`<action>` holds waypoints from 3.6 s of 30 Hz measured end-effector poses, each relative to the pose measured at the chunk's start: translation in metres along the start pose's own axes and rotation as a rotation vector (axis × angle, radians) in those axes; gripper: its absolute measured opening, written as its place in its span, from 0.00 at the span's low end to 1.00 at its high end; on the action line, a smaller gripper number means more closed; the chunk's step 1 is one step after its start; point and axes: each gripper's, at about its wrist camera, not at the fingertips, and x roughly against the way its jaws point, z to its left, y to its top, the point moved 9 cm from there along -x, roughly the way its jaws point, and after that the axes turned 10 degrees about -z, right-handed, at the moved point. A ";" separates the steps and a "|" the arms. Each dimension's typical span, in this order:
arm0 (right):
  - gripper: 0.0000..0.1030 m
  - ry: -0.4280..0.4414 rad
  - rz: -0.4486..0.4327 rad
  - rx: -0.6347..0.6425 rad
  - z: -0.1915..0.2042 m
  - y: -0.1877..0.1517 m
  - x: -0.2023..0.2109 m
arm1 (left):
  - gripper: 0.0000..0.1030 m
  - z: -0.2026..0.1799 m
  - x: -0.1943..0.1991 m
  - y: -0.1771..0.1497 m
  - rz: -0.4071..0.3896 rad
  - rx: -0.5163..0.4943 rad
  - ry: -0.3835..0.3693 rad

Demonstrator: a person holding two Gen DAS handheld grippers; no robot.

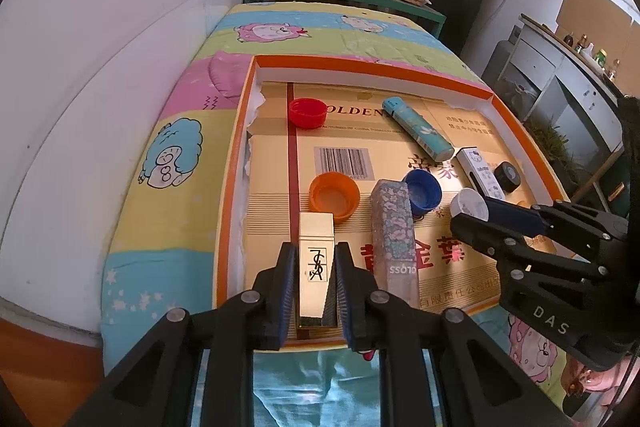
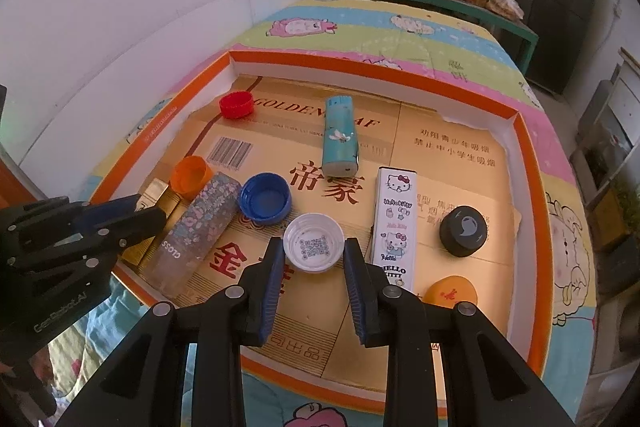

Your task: Organize rigid objects

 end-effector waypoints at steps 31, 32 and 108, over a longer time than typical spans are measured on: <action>0.32 -0.040 -0.040 -0.006 -0.003 -0.001 0.022 | 0.54 -0.011 0.015 0.003 -0.055 -0.002 -0.042; 0.32 -0.045 -0.044 -0.006 -0.003 -0.001 0.025 | 0.54 -0.012 0.016 0.004 -0.057 -0.002 -0.043; 0.44 -0.230 -0.321 -0.126 0.036 -0.031 0.234 | 0.54 -0.038 0.216 -0.006 -0.381 -0.025 0.160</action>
